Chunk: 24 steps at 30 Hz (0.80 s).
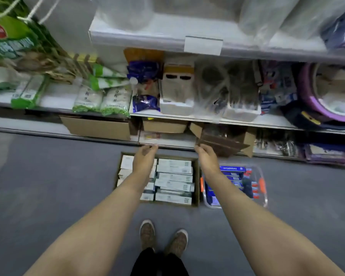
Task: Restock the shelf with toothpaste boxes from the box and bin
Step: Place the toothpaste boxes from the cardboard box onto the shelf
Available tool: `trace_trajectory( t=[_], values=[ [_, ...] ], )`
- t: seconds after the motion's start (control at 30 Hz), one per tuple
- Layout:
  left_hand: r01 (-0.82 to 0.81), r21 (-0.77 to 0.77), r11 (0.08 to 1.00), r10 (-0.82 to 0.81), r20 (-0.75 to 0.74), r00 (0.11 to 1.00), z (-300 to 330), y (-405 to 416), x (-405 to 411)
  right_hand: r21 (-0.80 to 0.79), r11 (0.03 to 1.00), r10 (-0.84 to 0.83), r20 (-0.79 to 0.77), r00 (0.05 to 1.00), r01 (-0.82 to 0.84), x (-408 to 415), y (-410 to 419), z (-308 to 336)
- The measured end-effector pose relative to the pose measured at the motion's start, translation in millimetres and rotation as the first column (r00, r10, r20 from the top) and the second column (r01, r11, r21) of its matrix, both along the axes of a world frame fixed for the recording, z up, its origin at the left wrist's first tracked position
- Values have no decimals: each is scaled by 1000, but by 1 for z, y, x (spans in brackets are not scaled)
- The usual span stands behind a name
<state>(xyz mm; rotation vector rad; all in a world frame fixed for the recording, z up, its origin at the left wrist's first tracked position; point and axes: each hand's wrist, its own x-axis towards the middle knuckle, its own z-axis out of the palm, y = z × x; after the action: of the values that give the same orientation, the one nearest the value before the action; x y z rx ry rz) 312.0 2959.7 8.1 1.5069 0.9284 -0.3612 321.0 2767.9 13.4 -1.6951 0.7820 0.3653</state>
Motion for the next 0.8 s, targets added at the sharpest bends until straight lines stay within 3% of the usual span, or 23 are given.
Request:
trace_trajectory(
  t=[0.33, 0.53, 0.8],
  values=[
    [-23, -16, 1000, 20, -171, 985, -175, 34, -36, -21, 1000, -18, -257, 966, 13, -33, 17, -186],
    [-73, -2, 997, 70, -212, 975, -272, 43, -38, -20, 993, -117, -312, 943, 116, -44, 21, -299],
    [-49, 12, 999, 51, -252, 967, -378, 39, -37, -108, 994, -38, -301, 953, 5, -61, 9, -412]
  ],
)
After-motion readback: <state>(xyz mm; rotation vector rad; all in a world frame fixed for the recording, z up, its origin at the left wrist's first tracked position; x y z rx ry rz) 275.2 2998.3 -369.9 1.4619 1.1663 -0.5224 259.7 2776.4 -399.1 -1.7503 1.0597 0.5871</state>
